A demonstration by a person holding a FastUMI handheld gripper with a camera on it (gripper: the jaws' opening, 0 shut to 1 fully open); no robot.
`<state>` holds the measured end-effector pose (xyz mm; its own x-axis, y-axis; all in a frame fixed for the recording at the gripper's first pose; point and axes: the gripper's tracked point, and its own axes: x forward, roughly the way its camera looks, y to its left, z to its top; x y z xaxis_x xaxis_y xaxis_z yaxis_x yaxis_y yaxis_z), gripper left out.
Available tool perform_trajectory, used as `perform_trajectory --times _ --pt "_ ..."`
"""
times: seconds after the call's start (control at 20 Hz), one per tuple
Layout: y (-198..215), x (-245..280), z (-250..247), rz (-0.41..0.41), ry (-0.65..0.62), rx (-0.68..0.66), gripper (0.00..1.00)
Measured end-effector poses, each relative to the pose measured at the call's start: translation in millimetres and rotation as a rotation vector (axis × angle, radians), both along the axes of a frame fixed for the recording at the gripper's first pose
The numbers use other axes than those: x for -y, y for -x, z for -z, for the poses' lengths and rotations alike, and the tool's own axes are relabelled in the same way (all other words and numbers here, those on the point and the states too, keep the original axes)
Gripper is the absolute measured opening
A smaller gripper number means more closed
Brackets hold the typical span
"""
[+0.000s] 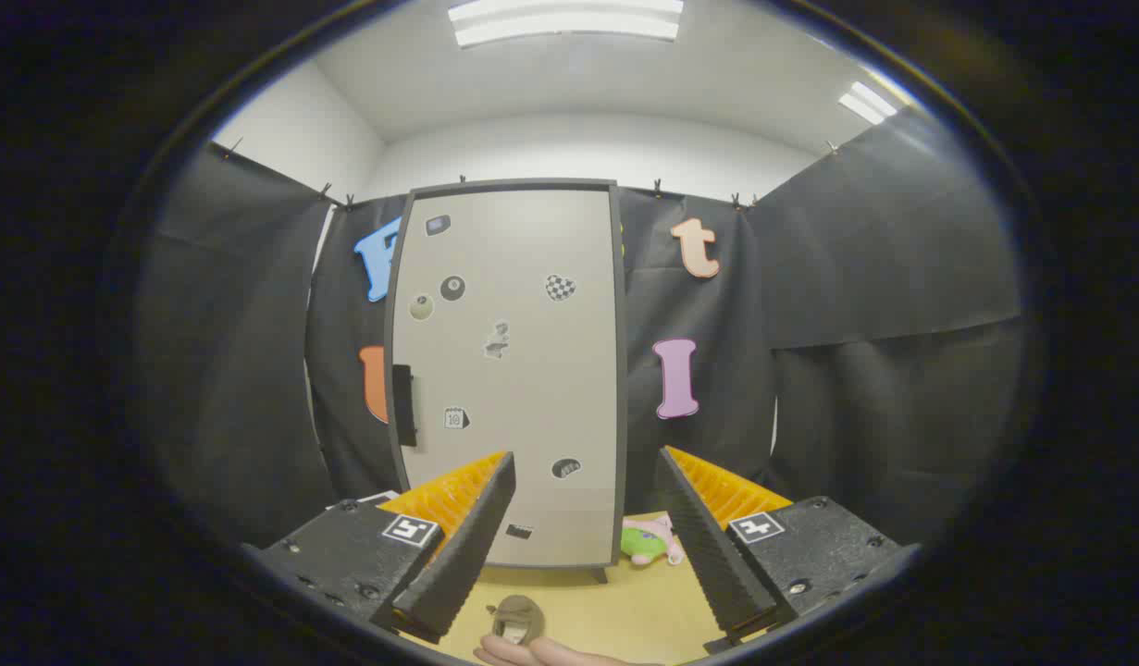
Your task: Open the shoe cabinet door, grab the shoes and put them into the shoe cabinet, then close the shoe cabinet door.
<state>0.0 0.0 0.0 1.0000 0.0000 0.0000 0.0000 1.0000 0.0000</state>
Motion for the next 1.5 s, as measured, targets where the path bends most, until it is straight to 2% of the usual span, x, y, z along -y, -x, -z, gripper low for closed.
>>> perform_trajectory --times 0.75,0.9,1.35,1.5 --pt "-24 -35 -4 -0.008 0.047 0.008 0.99" --pt "-46 -60 -9 -0.033 0.061 0.013 0.99" --pt "-140 -177 -17 -0.183 0.125 0.069 0.99" --pt "-170 -212 -9 -0.225 0.082 0.059 0.99"
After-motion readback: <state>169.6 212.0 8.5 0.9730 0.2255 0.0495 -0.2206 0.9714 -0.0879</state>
